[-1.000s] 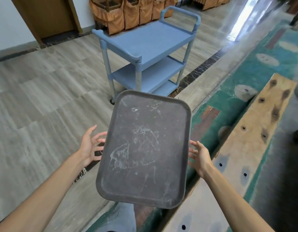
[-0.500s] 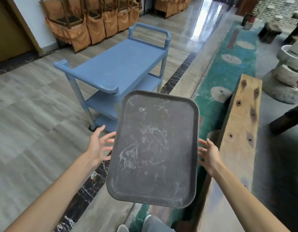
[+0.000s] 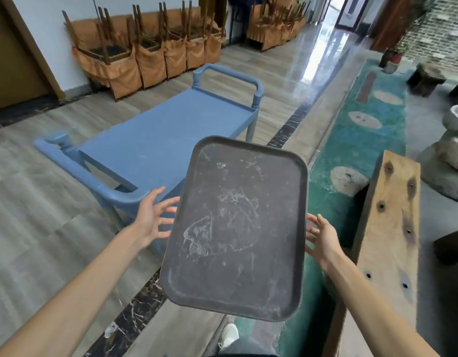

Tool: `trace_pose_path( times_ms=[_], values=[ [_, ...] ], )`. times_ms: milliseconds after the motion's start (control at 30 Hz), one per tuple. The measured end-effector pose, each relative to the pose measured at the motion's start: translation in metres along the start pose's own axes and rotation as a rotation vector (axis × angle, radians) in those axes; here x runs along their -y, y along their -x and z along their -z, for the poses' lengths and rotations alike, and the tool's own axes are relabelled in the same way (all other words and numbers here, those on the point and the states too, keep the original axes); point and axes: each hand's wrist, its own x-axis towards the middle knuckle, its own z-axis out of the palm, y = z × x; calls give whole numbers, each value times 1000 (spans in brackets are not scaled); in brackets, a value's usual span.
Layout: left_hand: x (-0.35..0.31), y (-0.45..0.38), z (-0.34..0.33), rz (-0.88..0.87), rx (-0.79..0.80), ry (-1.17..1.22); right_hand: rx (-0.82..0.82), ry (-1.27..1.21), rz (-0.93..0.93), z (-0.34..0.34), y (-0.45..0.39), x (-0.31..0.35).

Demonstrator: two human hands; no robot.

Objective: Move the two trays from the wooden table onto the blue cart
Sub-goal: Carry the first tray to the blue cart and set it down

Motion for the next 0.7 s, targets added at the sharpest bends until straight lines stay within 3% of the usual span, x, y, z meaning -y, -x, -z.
trace_pose_path(
  times_ms=[333,567,700],
  values=[
    [-100,-82,17,-65,-96,86,173,151,55,-98,-128,121],
    [-163,-148,83,-129,-183,90,270,219,65,-221,-211,164],
    [-192,-186,128,-186,-338,25,315,272,67,-303,-251,176]
  ],
)
